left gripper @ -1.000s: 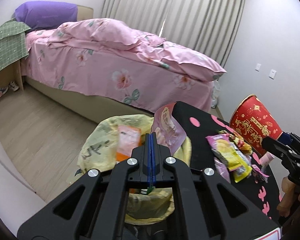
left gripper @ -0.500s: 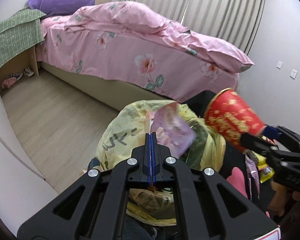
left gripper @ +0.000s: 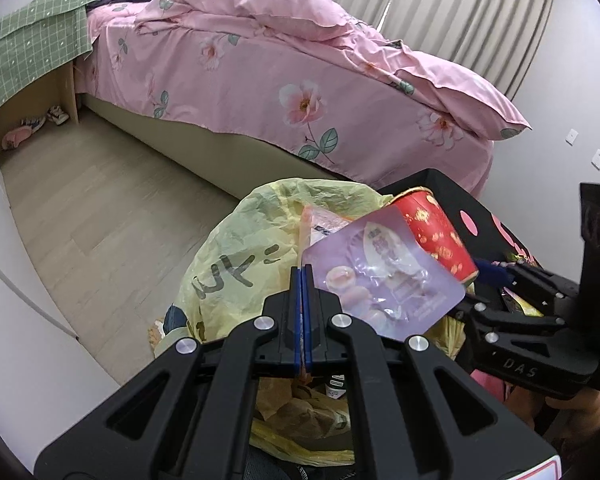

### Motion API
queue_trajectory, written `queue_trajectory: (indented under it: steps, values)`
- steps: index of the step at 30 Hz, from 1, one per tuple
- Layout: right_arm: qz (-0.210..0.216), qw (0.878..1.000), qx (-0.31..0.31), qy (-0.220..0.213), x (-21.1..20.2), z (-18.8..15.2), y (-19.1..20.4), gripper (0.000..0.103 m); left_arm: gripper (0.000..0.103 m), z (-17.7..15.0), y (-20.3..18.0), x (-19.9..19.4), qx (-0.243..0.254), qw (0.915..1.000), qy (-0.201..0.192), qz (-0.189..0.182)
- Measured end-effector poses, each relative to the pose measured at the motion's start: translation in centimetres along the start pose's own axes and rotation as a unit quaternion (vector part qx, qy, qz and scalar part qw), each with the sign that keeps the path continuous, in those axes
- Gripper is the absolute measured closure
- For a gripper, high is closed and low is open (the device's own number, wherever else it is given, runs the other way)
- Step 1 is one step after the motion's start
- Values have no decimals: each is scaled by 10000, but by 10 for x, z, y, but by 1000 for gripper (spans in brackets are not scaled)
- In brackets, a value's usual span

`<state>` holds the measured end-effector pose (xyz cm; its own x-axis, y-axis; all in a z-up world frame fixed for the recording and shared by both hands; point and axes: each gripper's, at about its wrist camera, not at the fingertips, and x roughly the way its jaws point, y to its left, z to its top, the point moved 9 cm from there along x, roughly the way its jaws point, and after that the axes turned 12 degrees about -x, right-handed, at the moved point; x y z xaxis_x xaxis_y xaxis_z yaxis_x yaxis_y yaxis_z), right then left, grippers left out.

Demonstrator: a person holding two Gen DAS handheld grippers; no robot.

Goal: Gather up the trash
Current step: 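Carry the red cup and clear wrapper over the yellow trash bag with both tools, then open both tools to drop the cup and wrapper into the trash bag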

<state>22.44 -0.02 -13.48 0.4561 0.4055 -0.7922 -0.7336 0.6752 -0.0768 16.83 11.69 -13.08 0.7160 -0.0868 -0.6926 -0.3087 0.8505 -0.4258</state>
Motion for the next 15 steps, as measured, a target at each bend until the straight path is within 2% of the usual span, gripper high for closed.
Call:
queue_trajectory:
  steps: [3,7,15]
  values:
    - [58,9997,-75,241,12,-7,3,50,102,-2,5,5,-30,10000,55,64]
    - [81,9994,23,324,16,-14,1,50,102,-3,9,16,-127,9998,100,73]
    - [-32,9999,-47,129,-1,-15,-3,50,102,6,-6,13,-252,9988,42,-412]
